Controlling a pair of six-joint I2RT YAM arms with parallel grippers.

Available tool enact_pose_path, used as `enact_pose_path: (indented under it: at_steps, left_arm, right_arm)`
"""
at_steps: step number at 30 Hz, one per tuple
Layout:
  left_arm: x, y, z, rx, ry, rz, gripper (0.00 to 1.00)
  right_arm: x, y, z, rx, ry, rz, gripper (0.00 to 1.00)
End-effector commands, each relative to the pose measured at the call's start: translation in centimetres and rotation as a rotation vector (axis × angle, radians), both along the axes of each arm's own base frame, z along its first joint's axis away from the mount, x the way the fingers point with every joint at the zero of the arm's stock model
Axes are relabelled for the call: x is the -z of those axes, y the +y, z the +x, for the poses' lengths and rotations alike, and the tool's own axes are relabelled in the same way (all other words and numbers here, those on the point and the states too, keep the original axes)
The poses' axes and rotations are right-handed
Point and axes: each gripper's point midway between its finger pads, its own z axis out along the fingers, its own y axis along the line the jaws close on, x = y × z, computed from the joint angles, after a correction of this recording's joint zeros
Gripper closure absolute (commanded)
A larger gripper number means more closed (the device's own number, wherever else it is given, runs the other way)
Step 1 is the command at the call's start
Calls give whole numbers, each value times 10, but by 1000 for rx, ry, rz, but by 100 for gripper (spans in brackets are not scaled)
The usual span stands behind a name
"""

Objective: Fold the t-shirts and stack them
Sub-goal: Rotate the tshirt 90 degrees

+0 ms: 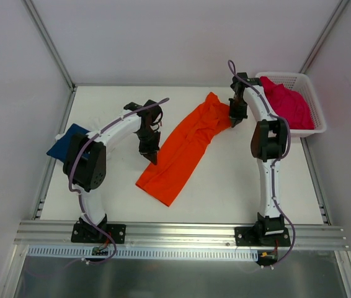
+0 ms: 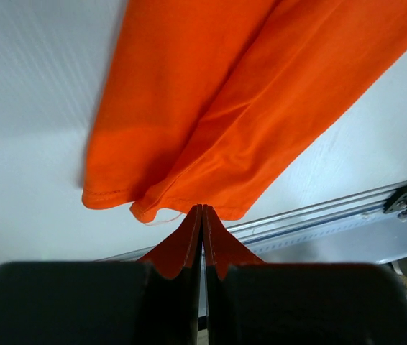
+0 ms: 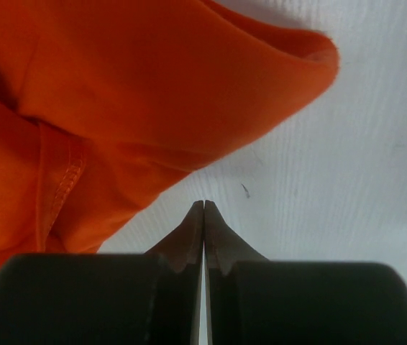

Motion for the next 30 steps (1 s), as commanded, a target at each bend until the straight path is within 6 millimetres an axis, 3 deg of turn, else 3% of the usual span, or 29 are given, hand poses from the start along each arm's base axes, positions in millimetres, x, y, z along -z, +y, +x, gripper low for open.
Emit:
enact_pose_path:
  at_steps: [1, 8, 12, 14, 15, 19, 21, 23, 24, 25, 26, 27, 28, 29, 30]
  left_arm:
    - [4, 9, -20, 72, 36, 46, 100]
    - [22, 19, -36, 109, 95, 79, 100]
    - [25, 24, -34, 106, 86, 116, 100]
    - [11, 19, -12, 83, -43, 122, 100]
    - [-6, 14, 10, 64, -166, 122, 100]
    - [-34, -10, 52, 27, -322, 47, 100]
    - [-24, -25, 62, 22, -306, 1, 100]
    - [-24, -44, 84, 2, -395, -89, 100]
    - [-17, -46, 77, -18, -404, -127, 100]
    - [-18, -51, 82, -33, -453, -170, 100]
    - [-44, -64, 102, -55, -603, -274, 100]
    - [-19, -55, 90, -98, -580, -252, 100]
    - [-17, -53, 88, -119, -604, -259, 100]
    - [-7, -46, 80, -133, -627, -259, 100]
    - [-3, -41, 76, -139, -648, -228, 100]
  right_arm:
    - [-5, 13, 11, 33, -29, 96, 100]
    - [-1, 12, 19, 102, -35, 140, 100]
    - [-6, 14, 16, 116, -33, 154, 99]
    - [-26, 11, 15, 125, -73, 146, 100]
    - [-44, 9, 15, 126, -114, 145, 100]
    - [-77, 6, 15, 147, -197, 148, 100]
    - [-74, 13, 17, 153, -215, 189, 100]
    - [-83, 24, 18, 158, -259, 237, 100]
    - [-87, 29, 30, 149, -327, 260, 100]
    - [-74, 28, 24, 157, -317, 237, 99]
    - [-88, 38, 31, 127, -394, 240, 99]
    - [-87, 32, 31, 127, -421, 175, 99]
    - [-82, 39, 24, 91, -422, 109, 94]
    - [-89, 36, 19, 33, -447, 30, 82]
    - [-93, 27, 15, 27, -470, -86, 81]
